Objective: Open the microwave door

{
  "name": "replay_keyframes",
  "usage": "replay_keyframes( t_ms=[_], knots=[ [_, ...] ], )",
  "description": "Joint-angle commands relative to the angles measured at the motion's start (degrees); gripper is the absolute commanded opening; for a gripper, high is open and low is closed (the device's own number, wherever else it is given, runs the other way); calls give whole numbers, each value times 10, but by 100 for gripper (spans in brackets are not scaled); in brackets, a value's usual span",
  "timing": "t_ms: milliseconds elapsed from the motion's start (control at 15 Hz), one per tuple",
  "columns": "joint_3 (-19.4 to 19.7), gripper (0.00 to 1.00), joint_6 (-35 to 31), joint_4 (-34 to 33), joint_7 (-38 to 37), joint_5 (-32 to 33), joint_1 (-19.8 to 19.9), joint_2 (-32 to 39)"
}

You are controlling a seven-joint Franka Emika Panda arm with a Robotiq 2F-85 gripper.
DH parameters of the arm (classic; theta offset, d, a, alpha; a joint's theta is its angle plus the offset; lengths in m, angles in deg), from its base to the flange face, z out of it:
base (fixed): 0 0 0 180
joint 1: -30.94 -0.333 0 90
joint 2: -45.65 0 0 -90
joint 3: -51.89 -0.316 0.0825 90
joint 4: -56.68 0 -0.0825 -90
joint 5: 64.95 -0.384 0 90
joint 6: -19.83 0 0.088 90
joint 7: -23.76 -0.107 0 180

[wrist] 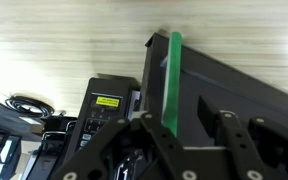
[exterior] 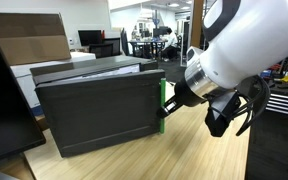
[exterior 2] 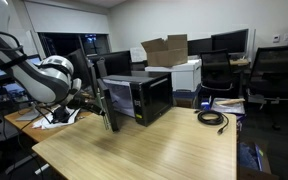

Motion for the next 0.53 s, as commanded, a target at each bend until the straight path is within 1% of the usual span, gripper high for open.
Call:
replay_keyframes(
  t_ms=[0,67,133,267,333,400,467],
  knots=[
    [3,74,9,34,61,-53,-7,-34],
    [2,88,11,41,84,-79,-9,-40],
    [4,95,5,40,107,-103,-8,-39],
    [6,100,-8,41,173,-171,-6,-38],
    [-78,100,-12,43,217,-213,79,-40],
    [-86,100,-25,43,259,-254,90,-36],
    [-107,100,-27,45,301,-302,110,-37]
  ],
)
